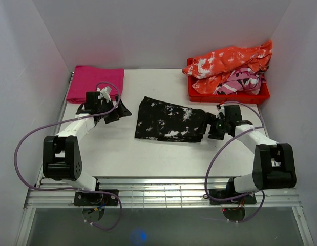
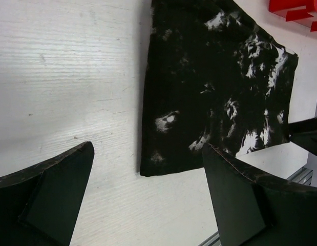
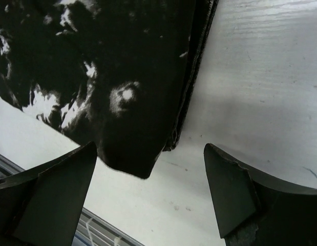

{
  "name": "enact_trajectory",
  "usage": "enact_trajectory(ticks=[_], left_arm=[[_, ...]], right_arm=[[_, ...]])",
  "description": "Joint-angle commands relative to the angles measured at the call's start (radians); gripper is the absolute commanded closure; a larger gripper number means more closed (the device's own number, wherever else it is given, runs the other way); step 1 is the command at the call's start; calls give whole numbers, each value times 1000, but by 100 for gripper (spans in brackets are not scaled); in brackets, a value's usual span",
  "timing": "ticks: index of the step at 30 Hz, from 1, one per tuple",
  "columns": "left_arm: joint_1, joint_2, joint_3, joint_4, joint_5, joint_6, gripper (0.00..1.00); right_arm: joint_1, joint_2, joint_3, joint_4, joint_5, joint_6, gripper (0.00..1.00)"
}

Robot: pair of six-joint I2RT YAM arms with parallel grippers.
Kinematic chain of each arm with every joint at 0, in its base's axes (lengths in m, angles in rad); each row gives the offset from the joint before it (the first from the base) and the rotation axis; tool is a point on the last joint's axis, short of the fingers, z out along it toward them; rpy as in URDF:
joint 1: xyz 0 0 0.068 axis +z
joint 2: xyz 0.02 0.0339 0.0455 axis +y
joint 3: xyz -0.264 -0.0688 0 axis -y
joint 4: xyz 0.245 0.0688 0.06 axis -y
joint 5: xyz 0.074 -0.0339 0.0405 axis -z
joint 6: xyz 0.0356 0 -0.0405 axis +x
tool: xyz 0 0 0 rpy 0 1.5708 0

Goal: Fold and stack the trousers
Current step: Neatly place the folded trousers to the corner

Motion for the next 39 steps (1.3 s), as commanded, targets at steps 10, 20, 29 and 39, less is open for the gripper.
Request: enact_trajectory(ticks=[10,20,29,39], left_arm=[[-68,-14,41,46,-77,69,2],[-68,52,21,-60,-163,106,2],[-58,136,-100,24,96,63,2],[-62,266,-125,170,204,-47,8]], right_arm=[[20,226,-1,95,-35,160,7],[60,340,81,66,27,150,42],[67,258,125,41,-12,52,92],[113,231,134,36,2,28,92]])
